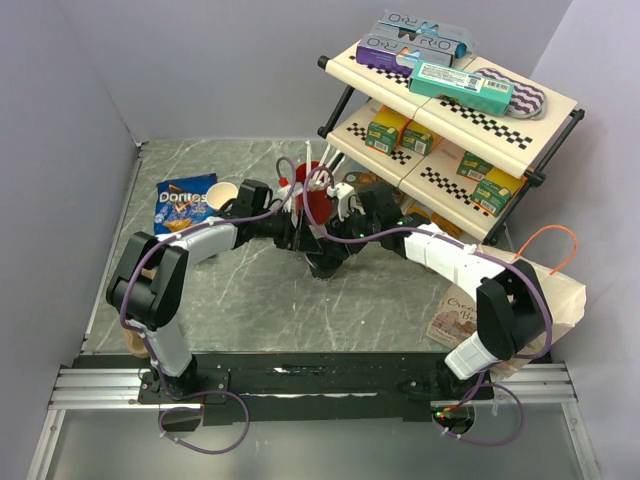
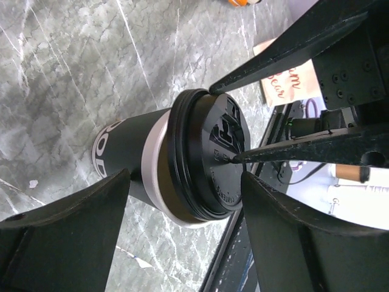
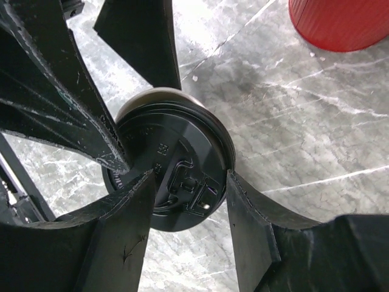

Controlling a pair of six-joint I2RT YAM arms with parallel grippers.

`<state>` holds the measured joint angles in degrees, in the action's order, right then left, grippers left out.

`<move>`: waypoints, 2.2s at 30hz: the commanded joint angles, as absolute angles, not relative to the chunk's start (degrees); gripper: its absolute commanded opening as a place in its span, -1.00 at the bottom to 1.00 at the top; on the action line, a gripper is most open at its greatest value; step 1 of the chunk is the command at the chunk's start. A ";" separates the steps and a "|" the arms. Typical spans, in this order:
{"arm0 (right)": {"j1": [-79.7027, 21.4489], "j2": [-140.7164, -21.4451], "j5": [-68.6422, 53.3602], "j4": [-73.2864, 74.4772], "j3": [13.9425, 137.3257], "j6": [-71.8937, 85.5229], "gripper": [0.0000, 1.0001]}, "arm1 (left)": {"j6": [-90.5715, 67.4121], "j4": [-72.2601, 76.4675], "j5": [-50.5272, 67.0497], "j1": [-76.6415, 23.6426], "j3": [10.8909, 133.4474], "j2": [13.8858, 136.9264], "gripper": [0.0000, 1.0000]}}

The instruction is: Pack the takeout coffee

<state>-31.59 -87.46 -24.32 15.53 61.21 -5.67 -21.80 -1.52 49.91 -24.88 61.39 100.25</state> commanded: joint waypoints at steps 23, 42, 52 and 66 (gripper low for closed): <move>-34.89 -91.40 -17.93 18.02 69.08 -11.86 0.12 | -26.81 2.03 49.92 -18.46 56.34 91.15 0.99; -38.93 -91.49 -14.33 17.49 69.96 -17.14 0.15 | -35.33 0.35 41.31 -14.41 52.82 97.11 0.86; -40.96 -92.55 -12.39 16.08 70.84 -20.04 0.17 | -36.91 4.13 43.33 -17.05 51.85 98.79 0.86; -42.10 -95.36 -11.60 16.43 72.95 -21.18 0.17 | -36.39 3.34 44.03 -17.05 52.47 99.75 0.86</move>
